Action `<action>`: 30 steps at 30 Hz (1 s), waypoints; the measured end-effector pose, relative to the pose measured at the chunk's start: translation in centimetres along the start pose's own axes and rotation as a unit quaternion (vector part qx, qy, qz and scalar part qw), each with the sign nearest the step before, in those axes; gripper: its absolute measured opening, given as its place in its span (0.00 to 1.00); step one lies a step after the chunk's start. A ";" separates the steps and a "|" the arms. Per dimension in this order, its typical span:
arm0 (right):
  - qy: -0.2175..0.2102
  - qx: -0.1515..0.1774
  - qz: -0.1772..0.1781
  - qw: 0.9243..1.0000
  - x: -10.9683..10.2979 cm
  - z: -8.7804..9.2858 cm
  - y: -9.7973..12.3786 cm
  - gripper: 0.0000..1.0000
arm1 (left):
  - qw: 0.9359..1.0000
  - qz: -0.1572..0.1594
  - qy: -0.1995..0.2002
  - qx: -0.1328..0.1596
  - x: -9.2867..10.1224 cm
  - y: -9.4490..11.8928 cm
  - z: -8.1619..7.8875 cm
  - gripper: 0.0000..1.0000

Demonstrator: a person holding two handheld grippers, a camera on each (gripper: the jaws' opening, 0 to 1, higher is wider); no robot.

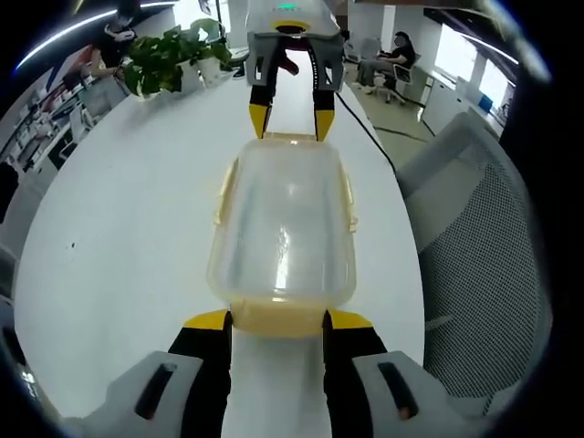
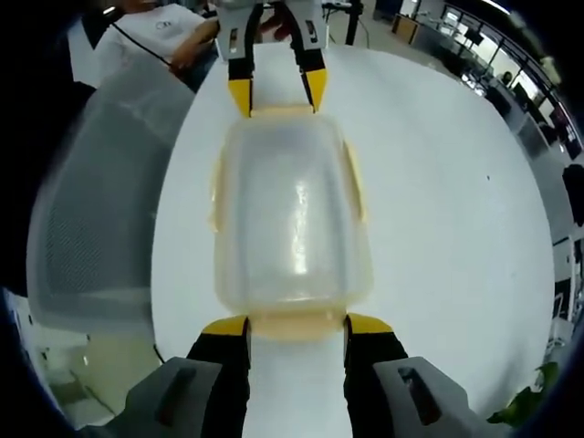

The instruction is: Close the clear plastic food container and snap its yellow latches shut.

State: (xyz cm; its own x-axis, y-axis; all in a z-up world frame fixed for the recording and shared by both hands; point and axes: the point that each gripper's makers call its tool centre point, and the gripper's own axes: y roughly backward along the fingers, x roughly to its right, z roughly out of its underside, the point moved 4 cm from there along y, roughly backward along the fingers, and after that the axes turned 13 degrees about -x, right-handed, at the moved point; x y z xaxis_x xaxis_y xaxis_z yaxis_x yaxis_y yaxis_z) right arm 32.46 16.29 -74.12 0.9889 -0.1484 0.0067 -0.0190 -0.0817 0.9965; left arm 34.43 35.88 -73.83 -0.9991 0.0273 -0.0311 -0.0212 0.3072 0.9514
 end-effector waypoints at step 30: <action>-0.042 0.010 0.000 0.999 -0.7 1.3 0.7 0.36 | 1.000 0.005 0.013 -0.002 0.6 0.3 1.0 0.35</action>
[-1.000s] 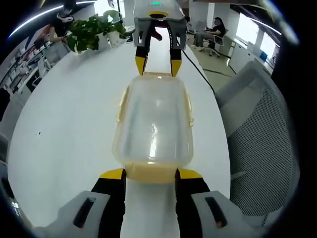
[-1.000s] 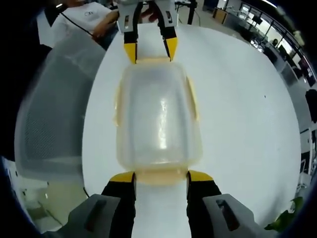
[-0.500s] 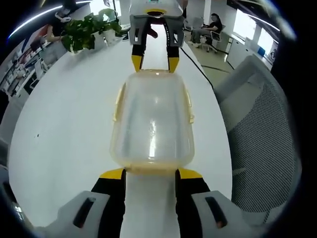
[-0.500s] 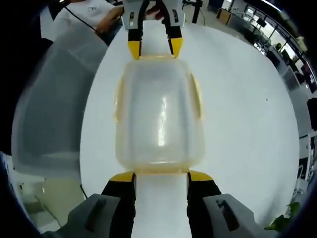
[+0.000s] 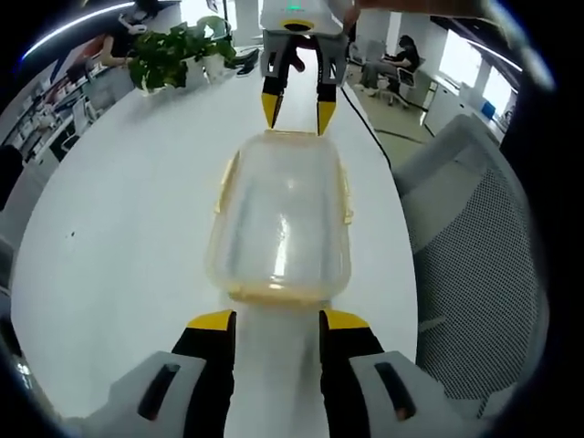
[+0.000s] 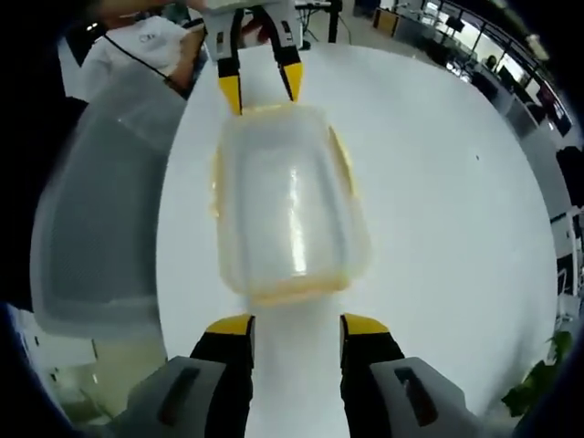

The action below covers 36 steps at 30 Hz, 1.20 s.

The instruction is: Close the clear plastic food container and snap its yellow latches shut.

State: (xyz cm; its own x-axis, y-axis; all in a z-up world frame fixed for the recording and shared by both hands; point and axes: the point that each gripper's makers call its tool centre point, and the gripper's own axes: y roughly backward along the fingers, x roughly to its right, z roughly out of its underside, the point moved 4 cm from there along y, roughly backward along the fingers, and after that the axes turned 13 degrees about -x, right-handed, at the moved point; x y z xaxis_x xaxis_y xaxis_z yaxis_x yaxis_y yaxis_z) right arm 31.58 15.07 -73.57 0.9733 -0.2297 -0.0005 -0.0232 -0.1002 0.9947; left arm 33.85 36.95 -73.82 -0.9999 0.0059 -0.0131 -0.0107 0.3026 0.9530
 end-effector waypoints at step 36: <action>-0.188 0.046 -0.064 0.979 0.2 0.2 0.2 0.34 | 0.983 0.036 0.177 0.042 -0.2 0.4 -1.3 0.36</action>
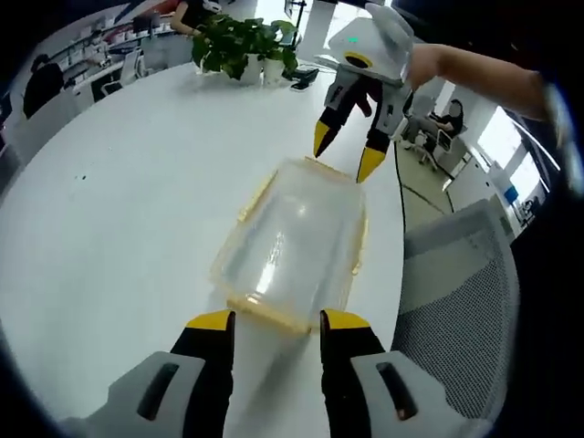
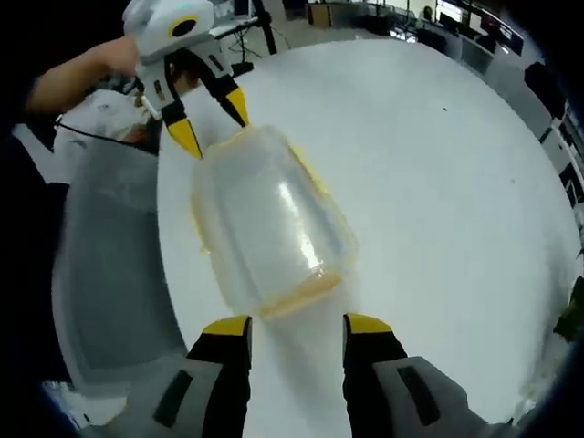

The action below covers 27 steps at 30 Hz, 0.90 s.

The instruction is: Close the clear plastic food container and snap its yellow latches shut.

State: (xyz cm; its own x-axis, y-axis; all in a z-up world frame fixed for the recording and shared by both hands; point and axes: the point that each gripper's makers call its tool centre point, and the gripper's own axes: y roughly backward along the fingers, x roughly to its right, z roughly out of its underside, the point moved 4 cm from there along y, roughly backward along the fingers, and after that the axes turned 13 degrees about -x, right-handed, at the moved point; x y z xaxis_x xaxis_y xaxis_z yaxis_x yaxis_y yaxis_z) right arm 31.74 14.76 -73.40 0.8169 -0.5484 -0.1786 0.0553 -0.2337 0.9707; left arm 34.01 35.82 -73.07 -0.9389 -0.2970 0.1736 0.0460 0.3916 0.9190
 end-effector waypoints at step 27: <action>-0.163 0.080 -0.059 0.982 0.5 -1.8 0.4 0.34 | 0.985 0.026 0.166 0.029 -0.2 -0.2 0.5 0.33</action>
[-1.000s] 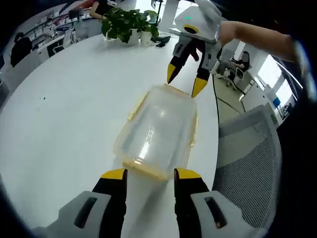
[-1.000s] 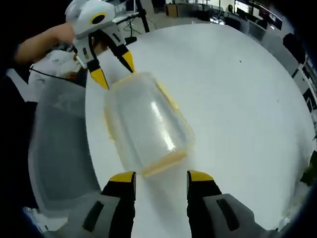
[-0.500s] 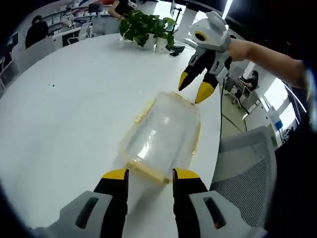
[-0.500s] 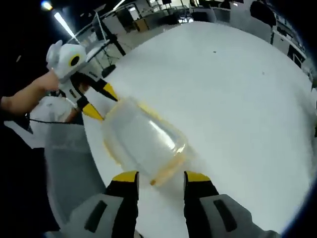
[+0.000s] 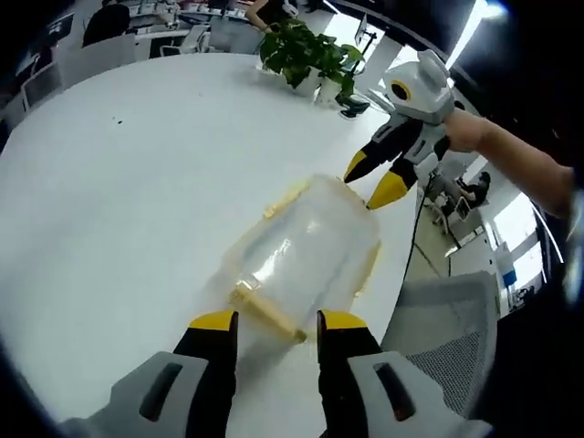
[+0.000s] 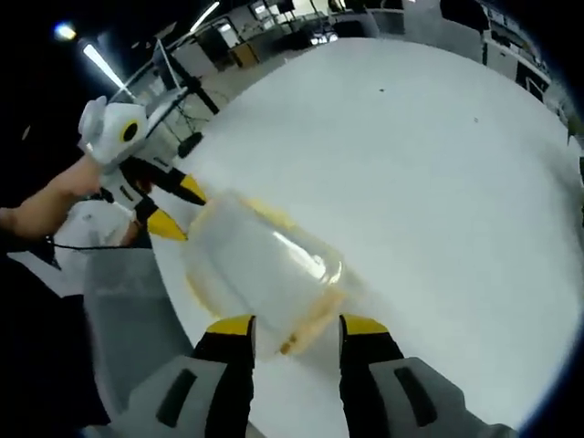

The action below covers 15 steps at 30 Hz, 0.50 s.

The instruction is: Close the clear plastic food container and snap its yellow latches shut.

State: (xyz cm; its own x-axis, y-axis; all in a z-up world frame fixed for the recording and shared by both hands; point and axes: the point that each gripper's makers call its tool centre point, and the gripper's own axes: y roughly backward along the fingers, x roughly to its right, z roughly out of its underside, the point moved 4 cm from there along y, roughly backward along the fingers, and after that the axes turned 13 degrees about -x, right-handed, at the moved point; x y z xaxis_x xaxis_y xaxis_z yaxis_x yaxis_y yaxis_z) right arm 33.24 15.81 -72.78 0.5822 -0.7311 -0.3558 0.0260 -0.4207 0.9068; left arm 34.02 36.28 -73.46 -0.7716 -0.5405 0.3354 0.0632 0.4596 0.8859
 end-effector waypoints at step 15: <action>-0.018 0.006 -0.010 1.000 0.0 -0.1 -0.6 0.34 | 0.996 0.021 0.090 0.010 0.2 -0.6 -0.1 0.29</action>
State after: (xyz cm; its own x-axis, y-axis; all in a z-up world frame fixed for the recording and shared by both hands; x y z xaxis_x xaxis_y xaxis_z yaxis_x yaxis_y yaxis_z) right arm 33.28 16.11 -73.31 0.5521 -0.7413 -0.3817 0.0274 -0.4414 0.8969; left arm 33.91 35.81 -73.83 -0.6422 -0.6375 0.4257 0.0785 0.4977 0.8638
